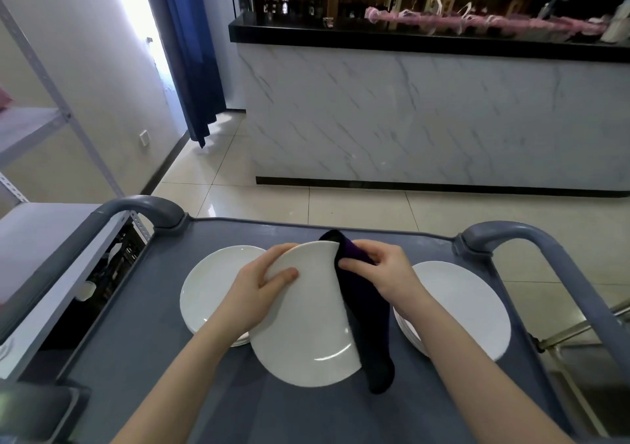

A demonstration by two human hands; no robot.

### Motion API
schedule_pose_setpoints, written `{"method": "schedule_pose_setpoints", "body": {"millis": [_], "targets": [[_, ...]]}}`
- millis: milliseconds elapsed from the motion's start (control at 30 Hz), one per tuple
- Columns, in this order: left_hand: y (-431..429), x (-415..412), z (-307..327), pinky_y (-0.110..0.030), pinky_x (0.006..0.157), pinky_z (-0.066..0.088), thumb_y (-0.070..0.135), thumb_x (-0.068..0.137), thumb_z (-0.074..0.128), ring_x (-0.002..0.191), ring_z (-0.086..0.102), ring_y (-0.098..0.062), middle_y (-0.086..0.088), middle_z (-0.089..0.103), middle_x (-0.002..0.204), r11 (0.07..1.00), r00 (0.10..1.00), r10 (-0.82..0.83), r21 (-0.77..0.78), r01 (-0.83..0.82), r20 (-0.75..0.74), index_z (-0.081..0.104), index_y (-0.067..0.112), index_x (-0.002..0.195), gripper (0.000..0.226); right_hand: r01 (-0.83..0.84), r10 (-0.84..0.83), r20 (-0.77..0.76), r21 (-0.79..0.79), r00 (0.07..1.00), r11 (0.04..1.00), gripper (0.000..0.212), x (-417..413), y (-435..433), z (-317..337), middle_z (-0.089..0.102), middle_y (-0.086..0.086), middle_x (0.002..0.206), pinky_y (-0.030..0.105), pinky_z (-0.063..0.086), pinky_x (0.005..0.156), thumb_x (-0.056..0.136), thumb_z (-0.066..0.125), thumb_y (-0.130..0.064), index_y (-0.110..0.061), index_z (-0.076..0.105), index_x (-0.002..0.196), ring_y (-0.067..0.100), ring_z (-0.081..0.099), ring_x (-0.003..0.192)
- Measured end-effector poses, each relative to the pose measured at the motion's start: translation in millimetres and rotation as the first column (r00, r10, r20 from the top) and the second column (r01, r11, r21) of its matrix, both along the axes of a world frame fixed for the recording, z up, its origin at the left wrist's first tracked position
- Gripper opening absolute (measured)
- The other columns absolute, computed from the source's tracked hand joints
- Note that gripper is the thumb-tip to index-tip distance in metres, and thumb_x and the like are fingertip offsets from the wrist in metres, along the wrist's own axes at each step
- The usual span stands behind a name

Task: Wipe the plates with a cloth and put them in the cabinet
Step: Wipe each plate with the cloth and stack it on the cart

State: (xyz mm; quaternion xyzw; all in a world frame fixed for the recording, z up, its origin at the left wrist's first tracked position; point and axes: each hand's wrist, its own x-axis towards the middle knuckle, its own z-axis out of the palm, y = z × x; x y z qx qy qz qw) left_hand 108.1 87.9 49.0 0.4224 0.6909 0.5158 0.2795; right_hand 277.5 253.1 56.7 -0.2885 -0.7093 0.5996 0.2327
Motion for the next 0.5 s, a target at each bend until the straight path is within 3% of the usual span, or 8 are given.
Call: {"method": "schedule_pose_setpoints", "body": {"millis": [167,267,367,500], "targets": [[-6.4,4.4,-13.5,-0.023,0.073,0.053,0.04,0.087,0.062,0.093,0.068,-0.001,0.022,0.07,0.108,0.953,0.923,0.248,0.098,-0.287,0.293,0.065,0.054,0.111,0.028,0.155,-0.228,-0.125,-0.428,0.966,0.891,0.023,22.1,-23.8,-28.4,0.075,0.01,0.105,0.031,0.058,0.077,0.086,0.069,-0.005,-0.017,0.075,0.105,0.028,0.072,0.098],[-4.1,5.5,-17.6,-0.024,0.067,0.055,0.036,0.09,0.063,0.092,0.07,-0.006,0.021,0.071,0.106,0.917,0.849,0.322,0.086,-0.391,0.419,0.064,0.055,0.111,0.028,0.142,-0.254,-0.113,-0.586,0.961,0.798,0.026,31.0,-44.4,-46.1,0.074,0.013,0.109,0.032,0.058,0.077,0.086,0.068,-0.006,-0.012,0.072,0.111,0.029,0.071,0.1],[-2.4,0.1,-16.2,-0.024,0.065,0.057,0.04,0.084,0.063,0.091,0.071,-0.008,0.017,0.072,0.106,0.952,0.887,0.244,0.076,-0.295,0.393,0.065,0.054,0.11,0.03,0.164,-0.253,-0.086,-0.556,0.964,0.815,0.024,33.7,-42.1,-47.4,0.074,0.014,0.107,0.033,0.058,0.078,0.086,0.068,-0.001,-0.009,0.073,0.108,0.029,0.071,0.097],[0.1,-8.4,-2.9,-0.021,0.066,0.057,0.042,0.086,0.063,0.088,0.072,-0.006,0.018,0.073,0.102,0.997,0.959,0.06,0.027,-0.07,0.279,0.064,0.058,0.11,0.029,0.155,-0.208,-0.116,-0.351,0.971,0.923,0.026,29.0,-18.2,-25.9,0.076,0.01,0.102,0.032,0.057,0.079,0.082,0.072,0.0,-0.015,0.075,0.103,0.029,0.072,0.097]]}}
